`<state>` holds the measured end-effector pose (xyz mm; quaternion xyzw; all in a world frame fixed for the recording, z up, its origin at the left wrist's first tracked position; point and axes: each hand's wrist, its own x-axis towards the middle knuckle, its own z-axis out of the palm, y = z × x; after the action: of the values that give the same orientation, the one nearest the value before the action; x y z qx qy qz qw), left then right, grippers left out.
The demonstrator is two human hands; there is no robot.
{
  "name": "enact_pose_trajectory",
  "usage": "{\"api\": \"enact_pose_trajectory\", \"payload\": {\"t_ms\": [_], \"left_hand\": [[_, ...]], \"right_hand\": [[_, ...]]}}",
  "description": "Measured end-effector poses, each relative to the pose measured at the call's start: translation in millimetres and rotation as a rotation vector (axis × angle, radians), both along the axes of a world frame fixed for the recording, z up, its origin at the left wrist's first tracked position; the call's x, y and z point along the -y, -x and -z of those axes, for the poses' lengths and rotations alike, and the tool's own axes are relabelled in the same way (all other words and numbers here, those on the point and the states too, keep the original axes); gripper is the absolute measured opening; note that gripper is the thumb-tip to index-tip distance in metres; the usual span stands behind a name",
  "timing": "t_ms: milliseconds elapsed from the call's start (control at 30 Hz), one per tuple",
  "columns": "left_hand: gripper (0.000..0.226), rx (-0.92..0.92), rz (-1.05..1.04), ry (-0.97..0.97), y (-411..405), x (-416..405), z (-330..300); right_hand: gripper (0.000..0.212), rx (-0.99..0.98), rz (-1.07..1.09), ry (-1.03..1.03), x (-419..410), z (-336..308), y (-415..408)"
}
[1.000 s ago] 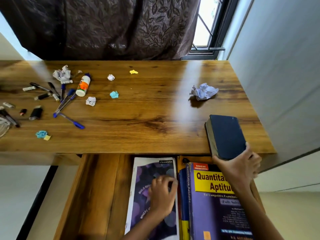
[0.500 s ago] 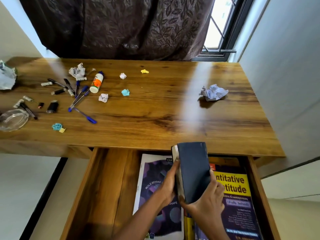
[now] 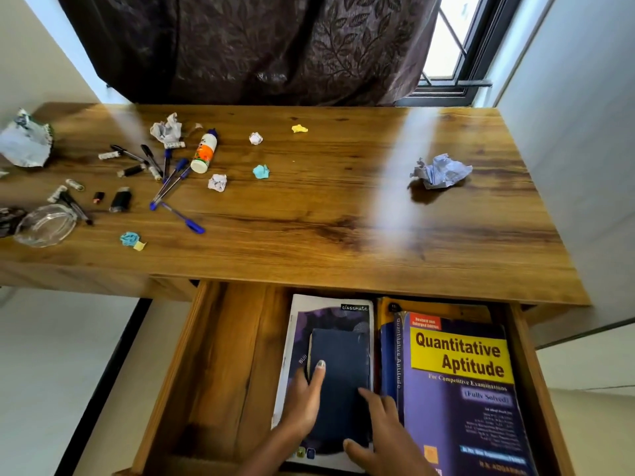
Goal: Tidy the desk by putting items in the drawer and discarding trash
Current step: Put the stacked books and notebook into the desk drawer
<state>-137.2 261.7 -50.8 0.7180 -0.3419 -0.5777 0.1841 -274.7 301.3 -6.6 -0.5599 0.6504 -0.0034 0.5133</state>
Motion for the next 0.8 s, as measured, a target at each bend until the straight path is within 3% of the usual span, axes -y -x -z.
{"api": "enact_pose_trajectory", "payload": {"t_ms": [167,200,300,333,400,433,567,800], "left_hand": [[0.052,0.439,0.185,0.147,5,-13,8],[0.060,0.523,0.280,0.154,4,-15,8],[0.115,0.683,0.517,0.186,1,-20,13],[0.117,0.694,0.537,0.178,0,-20,14],[0.093,0.679,0.582,0.162,0,-19,15],[0.092,0.667,0.592,0.164,0,-19,13],[0.135,0.618,0.605,0.136,-1,-18,12],[0.114,0.492,0.676,0.172,-14,-24,4]], "right_hand": [[0.059,-0.074,-0.069,0.095,3,2,8],[0.054,-0.082,-0.076,0.119,4,1,11],[0.043,-0.106,-0.099,0.178,6,2,17],[0.041,-0.113,-0.112,0.185,6,1,18],[0.039,-0.122,-0.132,0.196,6,1,19],[0.039,-0.128,-0.146,0.203,6,1,20],[0.039,-0.181,-0.206,0.216,9,1,19],[0.037,-0.303,-0.382,0.220,29,-9,15]]}}
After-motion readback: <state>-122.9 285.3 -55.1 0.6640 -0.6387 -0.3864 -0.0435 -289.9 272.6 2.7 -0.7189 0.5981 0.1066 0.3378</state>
